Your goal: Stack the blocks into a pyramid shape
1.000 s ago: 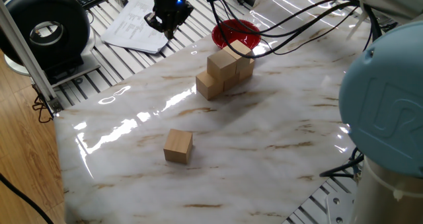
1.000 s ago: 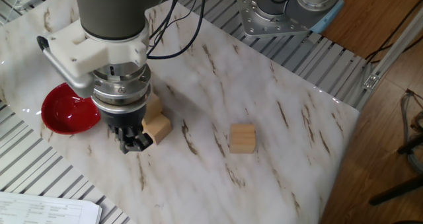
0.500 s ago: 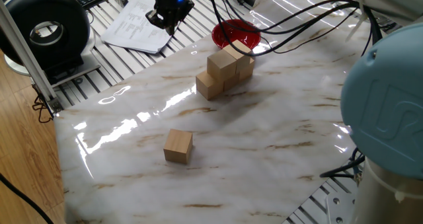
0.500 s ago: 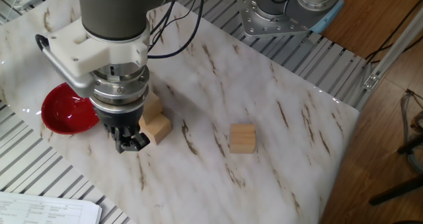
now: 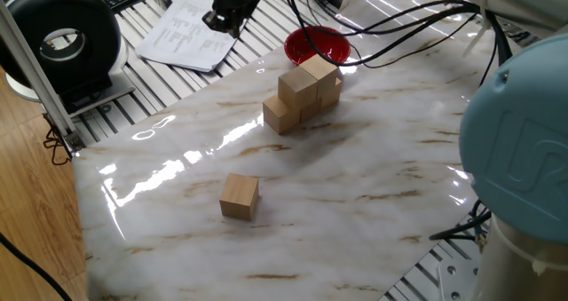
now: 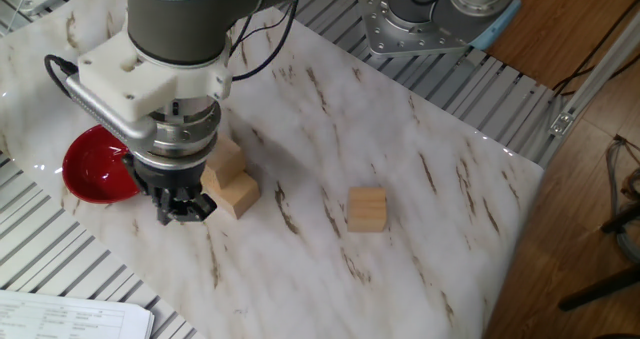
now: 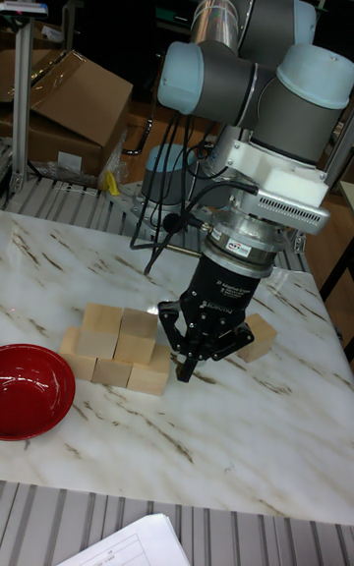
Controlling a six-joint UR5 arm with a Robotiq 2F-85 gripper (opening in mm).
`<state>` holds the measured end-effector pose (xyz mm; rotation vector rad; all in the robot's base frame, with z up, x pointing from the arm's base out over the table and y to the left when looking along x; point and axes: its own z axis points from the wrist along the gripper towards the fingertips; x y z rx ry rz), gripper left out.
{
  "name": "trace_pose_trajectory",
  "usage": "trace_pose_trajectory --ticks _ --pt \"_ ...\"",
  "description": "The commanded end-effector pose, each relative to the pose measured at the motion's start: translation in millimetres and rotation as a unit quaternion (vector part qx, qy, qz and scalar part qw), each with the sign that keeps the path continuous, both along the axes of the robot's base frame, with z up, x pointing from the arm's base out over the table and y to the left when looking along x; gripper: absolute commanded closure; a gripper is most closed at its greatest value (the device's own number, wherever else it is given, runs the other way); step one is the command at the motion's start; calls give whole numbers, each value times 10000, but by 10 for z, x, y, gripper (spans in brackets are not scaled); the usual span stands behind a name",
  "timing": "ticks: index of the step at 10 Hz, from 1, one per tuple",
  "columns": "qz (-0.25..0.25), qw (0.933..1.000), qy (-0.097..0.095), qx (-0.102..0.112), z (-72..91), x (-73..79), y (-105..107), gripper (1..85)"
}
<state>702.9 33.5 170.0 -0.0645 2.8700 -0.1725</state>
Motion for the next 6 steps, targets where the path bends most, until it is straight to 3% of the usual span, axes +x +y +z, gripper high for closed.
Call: trace_pose_trajectory --ticks 1,3,4,5,6 --pt "223 9996 -136 44 29 78 42 847" --pt "266 9986 -284 -363 82 158 -150 847" --pt "113 9949 -665 -745 195 330 -352 847" --pt "219 9965 -560 -579 153 289 -257 847" --pt "77 9993 -337 -174 76 170 -86 847"
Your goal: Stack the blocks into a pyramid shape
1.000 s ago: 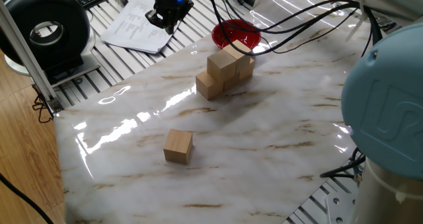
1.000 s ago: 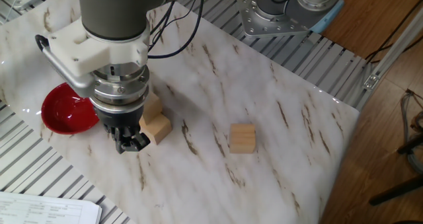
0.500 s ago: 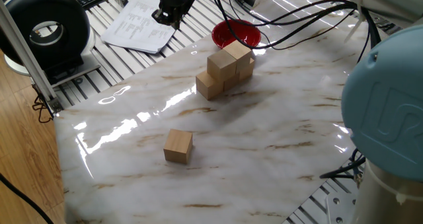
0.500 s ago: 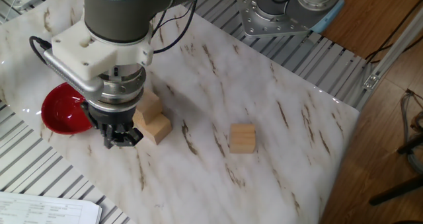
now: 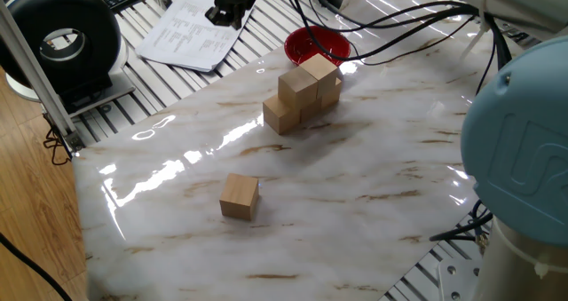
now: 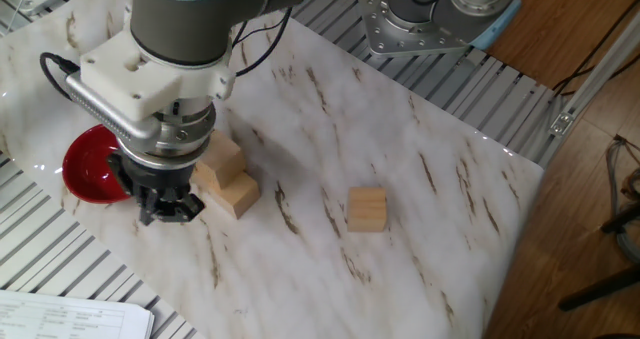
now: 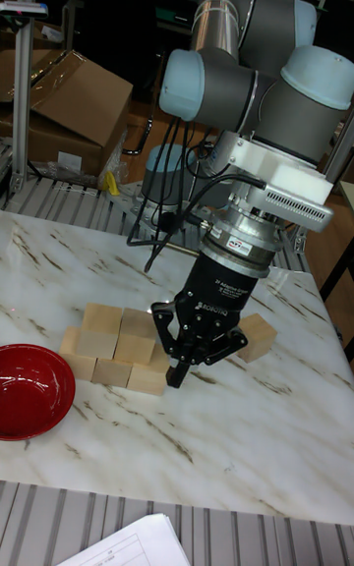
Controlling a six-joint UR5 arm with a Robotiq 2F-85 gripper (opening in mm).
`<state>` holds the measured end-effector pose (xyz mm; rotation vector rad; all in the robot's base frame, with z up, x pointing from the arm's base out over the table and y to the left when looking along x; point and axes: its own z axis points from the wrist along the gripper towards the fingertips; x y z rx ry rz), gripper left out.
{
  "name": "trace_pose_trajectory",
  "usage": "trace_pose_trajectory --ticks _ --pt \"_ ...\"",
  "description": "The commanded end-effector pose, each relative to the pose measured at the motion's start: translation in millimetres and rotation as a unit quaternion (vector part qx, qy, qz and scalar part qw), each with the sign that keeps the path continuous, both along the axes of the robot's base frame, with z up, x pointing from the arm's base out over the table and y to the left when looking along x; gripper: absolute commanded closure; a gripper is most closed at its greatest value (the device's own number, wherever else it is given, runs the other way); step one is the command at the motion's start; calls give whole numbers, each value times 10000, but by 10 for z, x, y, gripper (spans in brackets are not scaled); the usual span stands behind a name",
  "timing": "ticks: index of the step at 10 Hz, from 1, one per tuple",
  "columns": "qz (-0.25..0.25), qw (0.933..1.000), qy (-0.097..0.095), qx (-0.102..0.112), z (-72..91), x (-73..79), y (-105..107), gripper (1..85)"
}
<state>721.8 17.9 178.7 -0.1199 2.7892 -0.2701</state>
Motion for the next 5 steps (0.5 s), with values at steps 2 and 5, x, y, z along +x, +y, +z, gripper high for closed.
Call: trace_pose_trajectory --ticks 2,5 --pt "-153 9996 231 79 -36 -129 1 847" --pt "-446 9935 447 943 64 -389 272 847"
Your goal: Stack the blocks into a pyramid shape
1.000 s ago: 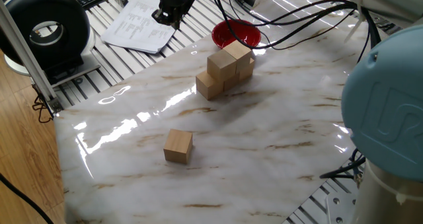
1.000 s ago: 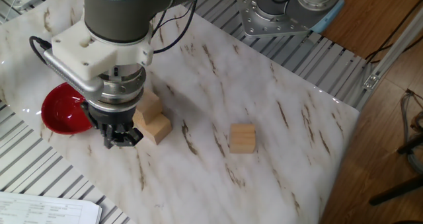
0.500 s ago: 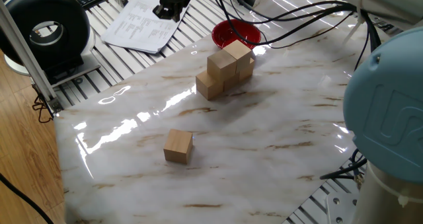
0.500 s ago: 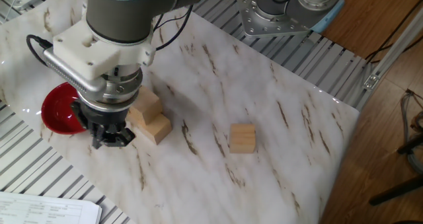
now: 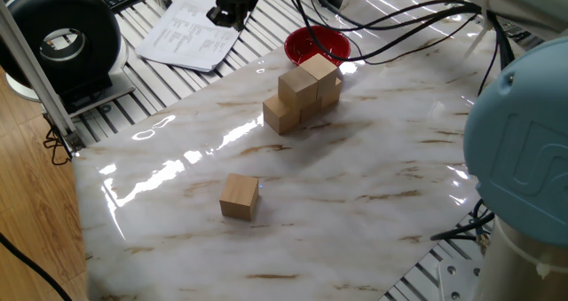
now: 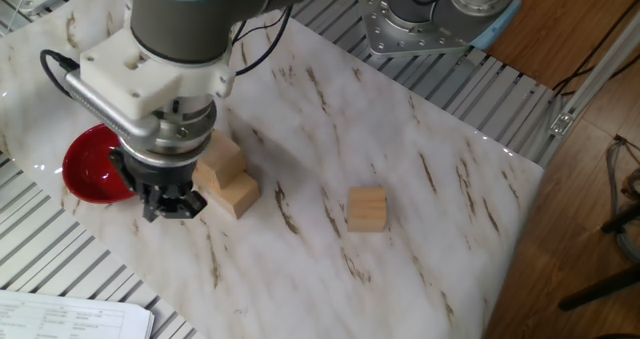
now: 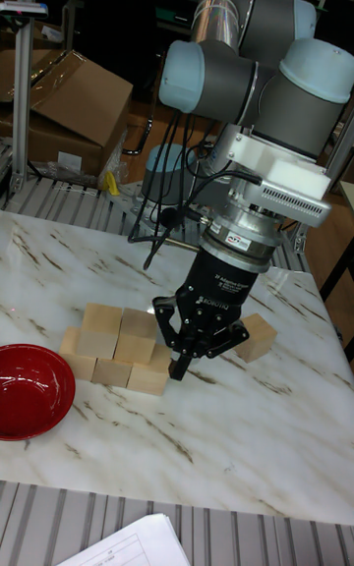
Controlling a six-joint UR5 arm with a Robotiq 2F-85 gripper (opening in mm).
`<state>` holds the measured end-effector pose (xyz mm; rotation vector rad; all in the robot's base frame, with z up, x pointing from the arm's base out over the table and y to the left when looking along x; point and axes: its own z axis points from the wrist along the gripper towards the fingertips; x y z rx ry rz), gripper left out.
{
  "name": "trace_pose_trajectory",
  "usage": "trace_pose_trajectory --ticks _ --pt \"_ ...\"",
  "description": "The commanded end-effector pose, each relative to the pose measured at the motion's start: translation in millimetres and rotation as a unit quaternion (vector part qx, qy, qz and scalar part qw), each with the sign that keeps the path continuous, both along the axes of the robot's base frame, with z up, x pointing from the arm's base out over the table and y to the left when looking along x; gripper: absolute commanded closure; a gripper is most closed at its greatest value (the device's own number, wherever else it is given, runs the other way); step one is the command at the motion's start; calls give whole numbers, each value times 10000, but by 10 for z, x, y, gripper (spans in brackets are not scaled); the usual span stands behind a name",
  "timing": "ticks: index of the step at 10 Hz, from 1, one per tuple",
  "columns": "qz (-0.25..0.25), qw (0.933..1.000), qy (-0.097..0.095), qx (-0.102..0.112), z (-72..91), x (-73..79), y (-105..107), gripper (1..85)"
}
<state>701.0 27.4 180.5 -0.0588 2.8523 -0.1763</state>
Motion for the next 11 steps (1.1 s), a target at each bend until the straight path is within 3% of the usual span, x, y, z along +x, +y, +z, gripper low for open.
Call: trace_pose_trajectory --ticks 1,5,7,9,11 --pt "-269 9961 233 811 54 -312 229 847" --pt "30 9958 80 910 259 -736 145 847" --pt "-93 9954 -162 935 207 -973 245 847" --pt "-296 9943 -208 1007 96 -1237 412 847" --pt "-479 9939 -368 922 35 -1322 463 847"
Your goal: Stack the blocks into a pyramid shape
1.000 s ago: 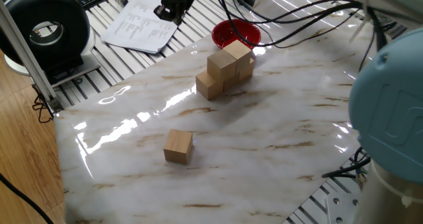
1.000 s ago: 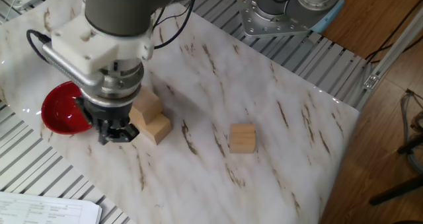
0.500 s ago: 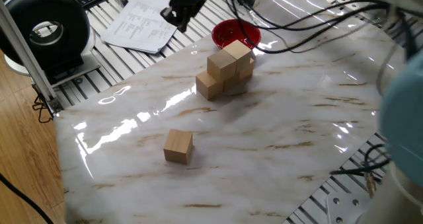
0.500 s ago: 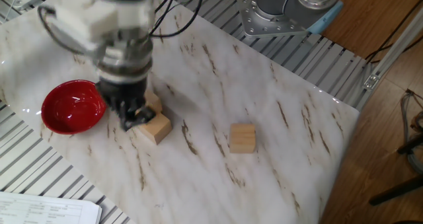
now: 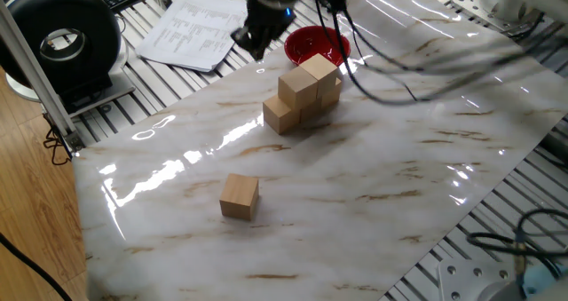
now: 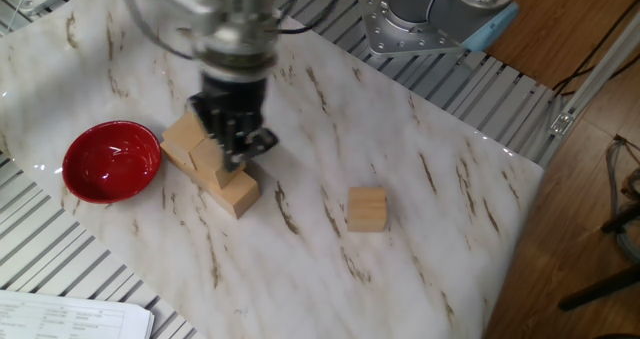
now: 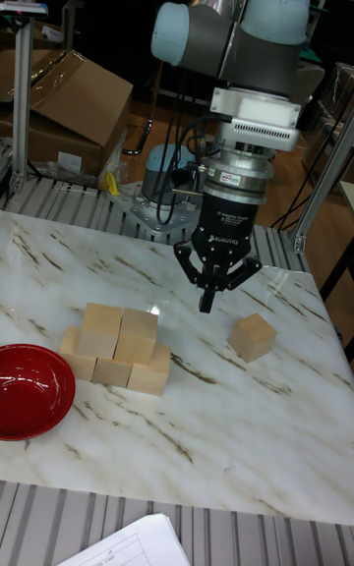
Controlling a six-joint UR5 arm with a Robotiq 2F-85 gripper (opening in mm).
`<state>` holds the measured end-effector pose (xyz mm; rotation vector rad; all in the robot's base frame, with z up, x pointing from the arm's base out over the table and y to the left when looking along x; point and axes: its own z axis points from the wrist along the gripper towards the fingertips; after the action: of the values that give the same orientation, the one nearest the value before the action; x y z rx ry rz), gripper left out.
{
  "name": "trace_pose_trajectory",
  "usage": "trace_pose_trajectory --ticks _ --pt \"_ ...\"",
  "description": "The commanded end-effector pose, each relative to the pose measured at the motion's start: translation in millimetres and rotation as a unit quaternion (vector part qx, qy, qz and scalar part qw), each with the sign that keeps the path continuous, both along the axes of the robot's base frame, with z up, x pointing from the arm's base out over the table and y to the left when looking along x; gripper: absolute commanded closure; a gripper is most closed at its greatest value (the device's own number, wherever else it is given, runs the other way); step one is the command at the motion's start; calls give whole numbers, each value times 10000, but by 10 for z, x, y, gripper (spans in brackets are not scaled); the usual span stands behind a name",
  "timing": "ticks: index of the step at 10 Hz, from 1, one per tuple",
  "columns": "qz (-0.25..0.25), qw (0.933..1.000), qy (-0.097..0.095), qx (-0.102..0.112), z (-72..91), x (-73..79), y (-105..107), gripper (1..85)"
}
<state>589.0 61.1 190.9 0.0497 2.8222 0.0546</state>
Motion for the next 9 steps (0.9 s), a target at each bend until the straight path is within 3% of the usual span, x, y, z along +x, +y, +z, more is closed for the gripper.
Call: trace_pose_trajectory --ticks 1,3,6,9 --pt "-361 9991 -182 124 -67 -196 164 847" --pt "-374 9991 -169 52 -84 -203 145 847" --pt "-513 9983 -82 265 -165 -227 256 847" --pt "-468 9987 0 223 -211 -264 260 847"
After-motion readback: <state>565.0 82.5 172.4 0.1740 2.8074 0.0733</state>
